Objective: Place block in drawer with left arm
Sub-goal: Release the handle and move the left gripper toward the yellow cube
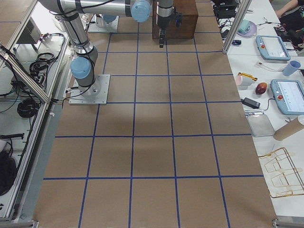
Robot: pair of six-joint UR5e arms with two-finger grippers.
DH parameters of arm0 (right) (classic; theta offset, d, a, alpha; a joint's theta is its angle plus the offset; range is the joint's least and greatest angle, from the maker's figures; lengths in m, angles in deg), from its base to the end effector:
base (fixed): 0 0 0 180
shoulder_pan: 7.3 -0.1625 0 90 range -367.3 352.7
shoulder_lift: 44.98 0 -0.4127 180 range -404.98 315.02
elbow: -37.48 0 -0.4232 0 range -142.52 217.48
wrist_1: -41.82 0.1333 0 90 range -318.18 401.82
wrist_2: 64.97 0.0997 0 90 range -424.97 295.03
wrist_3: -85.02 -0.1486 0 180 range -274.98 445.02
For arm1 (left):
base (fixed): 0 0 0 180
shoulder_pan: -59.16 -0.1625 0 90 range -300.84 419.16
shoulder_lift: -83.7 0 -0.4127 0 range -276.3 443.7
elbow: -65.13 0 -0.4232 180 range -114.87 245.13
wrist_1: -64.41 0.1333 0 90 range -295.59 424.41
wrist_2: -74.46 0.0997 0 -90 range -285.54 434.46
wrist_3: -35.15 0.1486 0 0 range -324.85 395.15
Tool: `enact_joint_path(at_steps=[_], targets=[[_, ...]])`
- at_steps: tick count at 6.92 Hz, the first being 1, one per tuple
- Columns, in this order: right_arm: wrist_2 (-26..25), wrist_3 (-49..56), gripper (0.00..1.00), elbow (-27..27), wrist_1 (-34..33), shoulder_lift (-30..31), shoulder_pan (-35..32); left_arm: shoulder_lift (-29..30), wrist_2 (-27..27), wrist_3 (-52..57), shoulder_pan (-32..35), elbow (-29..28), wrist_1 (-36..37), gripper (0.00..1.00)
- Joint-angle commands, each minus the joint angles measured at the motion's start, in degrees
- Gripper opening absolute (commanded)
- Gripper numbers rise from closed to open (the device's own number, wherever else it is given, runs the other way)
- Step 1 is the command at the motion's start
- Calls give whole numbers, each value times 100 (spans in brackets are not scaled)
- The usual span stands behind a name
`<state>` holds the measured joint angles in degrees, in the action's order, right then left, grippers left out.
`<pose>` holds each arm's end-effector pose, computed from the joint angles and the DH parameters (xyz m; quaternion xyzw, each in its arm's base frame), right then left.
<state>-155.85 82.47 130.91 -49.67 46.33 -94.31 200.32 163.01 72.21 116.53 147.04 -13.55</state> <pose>0.1042 -0.5177 0.4098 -0.0483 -0.9988 -0.0055 0.0077 0.2450 -0.6369 0.2381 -0.0379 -0.9976 -0.0392 0.0427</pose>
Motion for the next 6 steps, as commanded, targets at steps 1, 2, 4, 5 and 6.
enact_joint_path(at_steps=[1, 2, 4, 5, 6], targets=[[0, 0, 100, 0, 0, 0, 0, 9, 4, 55, -94, -43, 0, 81], [0, 0, 100, 0, 0, 0, 0, 18, 4, 117, -147, -61, 0, 81], [0, 0, 100, 0, 0, 0, 0, 27, 4, 109, -147, -87, -9, 81], [-9, 0, 100, 0, 0, 0, 0, 18, -5, 91, -147, -78, -18, 82], [0, 0, 100, 0, 0, 0, 0, -112, -5, 65, -165, -113, -79, 82]])
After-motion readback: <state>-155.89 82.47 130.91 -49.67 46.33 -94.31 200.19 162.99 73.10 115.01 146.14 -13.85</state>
